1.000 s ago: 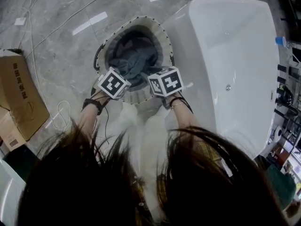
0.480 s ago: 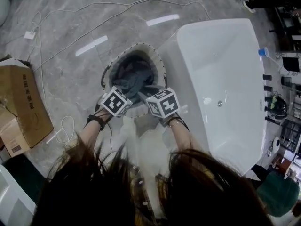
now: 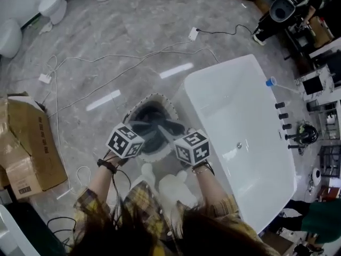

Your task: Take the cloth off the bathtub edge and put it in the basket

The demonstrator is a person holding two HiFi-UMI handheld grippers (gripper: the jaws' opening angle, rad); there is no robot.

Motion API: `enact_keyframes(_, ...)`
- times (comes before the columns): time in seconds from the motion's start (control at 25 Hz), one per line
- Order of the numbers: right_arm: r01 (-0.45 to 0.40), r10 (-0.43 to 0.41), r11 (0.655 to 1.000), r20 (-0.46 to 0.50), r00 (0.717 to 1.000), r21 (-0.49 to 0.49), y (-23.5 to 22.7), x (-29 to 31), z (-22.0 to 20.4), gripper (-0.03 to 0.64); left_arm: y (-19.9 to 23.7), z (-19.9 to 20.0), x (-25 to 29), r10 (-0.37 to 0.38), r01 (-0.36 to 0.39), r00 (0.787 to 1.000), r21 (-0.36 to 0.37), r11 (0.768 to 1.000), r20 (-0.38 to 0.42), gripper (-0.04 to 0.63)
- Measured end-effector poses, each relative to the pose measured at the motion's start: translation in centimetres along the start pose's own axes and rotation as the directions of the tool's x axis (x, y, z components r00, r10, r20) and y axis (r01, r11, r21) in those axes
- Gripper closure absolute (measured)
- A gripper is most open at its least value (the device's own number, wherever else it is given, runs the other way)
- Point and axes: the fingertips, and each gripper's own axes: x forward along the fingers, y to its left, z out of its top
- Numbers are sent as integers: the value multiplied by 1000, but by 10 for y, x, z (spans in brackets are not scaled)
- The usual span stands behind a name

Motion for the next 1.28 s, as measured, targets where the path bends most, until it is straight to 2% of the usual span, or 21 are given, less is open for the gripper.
enact_keyframes(0.12, 28, -25, 999, 91, 996, -38, 24, -40, 41, 543, -34, 44, -38, -19, 17, 990, 12, 1000, 141, 527)
enact_keyframes(0.2, 41, -28, 996, 162, 986, -75, 42, -65, 69, 560, -55, 75, -63, -19, 11, 970, 34, 999, 244, 534)
enact_keyframes(0.28, 52, -23, 992, 239, 971, -117, 61, -90, 97, 573, -75, 104, -89, -10, -10, 940, 56, 998, 340, 546)
enact_keyframes(0.44, 69, 8, 980, 386, 922, -185, 98, -140, 139, 580, -116, 146, -139, -17, -17, 858, 62, 998, 513, 561)
enact_keyframes(0.6, 125, 3, 965, 483, 876, -232, 124, -183, 161, 597, -152, 167, -185, -41, -5, 762, 69, 998, 646, 569)
enact_keyframes(0.8, 110, 51, 959, 538, 842, -262, 152, -219, 168, 601, -187, 182, -222, -46, -31, 657, 88, 996, 752, 574)
enact_keyframes(0.92, 112, 65, 955, 561, 825, -276, 166, -231, 164, 601, -206, 179, -237, -71, -9, 606, 96, 995, 792, 575)
enact_keyframes(1.0, 126, 64, 949, 571, 819, -288, 171, -237, 163, 601, -213, 178, -244, -82, -3, 589, 104, 995, 804, 577)
enact_keyframes(1.04, 129, 66, 948, 573, 817, -292, 173, -238, 163, 601, -214, 176, -246, -81, -10, 588, 108, 994, 804, 577)
enact_keyframes(1.16, 135, 66, 944, 574, 816, -301, 176, -240, 162, 601, -217, 172, -248, -68, -42, 604, 117, 992, 794, 577)
enact_keyframes(1.28, 143, 60, 941, 568, 821, -306, 176, -240, 159, 601, -222, 171, -249, -65, -56, 611, 125, 991, 789, 578)
